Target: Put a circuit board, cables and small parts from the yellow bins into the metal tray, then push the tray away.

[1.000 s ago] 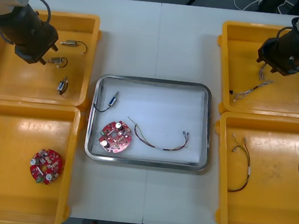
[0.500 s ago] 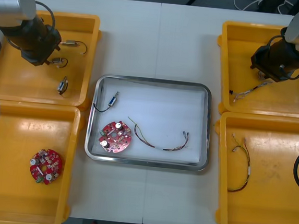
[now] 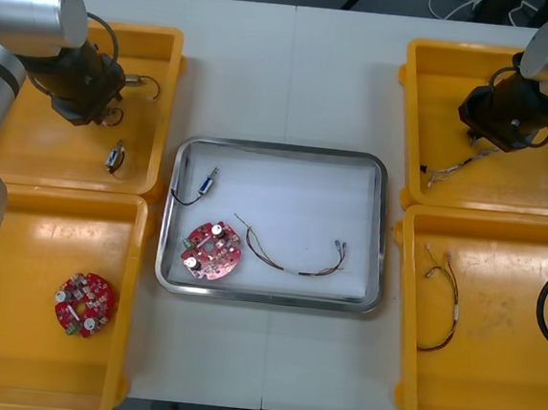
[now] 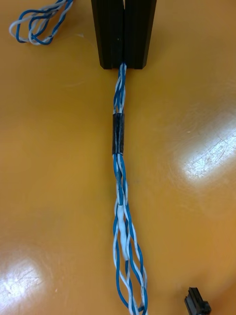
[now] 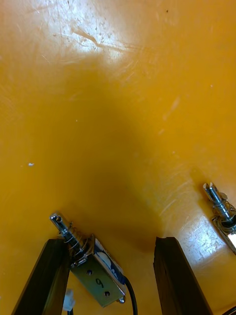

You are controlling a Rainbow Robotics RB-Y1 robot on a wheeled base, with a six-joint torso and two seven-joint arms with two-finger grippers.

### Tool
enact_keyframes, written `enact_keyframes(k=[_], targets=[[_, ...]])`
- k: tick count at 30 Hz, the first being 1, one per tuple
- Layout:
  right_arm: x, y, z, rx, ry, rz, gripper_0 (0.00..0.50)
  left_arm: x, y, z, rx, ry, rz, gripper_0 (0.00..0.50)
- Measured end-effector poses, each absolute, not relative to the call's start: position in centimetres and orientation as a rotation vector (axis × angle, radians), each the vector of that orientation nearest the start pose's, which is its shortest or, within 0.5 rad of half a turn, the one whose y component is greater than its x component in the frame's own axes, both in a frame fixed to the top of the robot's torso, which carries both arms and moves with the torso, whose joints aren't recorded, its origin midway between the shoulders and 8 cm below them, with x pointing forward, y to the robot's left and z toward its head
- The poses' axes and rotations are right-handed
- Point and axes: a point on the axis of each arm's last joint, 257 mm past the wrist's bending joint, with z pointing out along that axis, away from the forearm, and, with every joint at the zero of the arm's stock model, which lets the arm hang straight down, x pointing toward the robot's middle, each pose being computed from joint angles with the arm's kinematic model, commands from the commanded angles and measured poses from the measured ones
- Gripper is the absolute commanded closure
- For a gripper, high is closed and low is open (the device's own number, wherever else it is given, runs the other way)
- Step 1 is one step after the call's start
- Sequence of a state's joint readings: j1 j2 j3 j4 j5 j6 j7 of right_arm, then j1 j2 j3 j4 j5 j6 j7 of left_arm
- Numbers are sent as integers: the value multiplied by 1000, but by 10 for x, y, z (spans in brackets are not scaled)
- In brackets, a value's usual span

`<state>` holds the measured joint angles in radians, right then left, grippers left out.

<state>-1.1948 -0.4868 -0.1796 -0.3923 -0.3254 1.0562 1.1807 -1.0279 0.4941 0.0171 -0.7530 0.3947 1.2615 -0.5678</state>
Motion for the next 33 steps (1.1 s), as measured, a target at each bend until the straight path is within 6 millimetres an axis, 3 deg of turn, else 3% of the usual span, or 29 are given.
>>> enact_keyframes(k=[5,6,7,8,22,33], targets=[[658,-340,-194,744,2468,206,500,639,330,-199,-1305,2279,-320,0],[653,-339,-195,745,2490,200,500,639,329,-199,-1306,2279,-321,90],[648,-339,-196,745,2512,194,500,639,329,-199,-1306,2279,-321,356],[644,-338,-195,745,2533,187,500,639,329,-199,-1305,2280,-320,497],[601,-337,-135,694,2685,84,500,638,328,-201,-1288,2289,-299,500],[561,-339,-82,611,2683,1,500,635,332,-197,-1327,2284,-326,499]])
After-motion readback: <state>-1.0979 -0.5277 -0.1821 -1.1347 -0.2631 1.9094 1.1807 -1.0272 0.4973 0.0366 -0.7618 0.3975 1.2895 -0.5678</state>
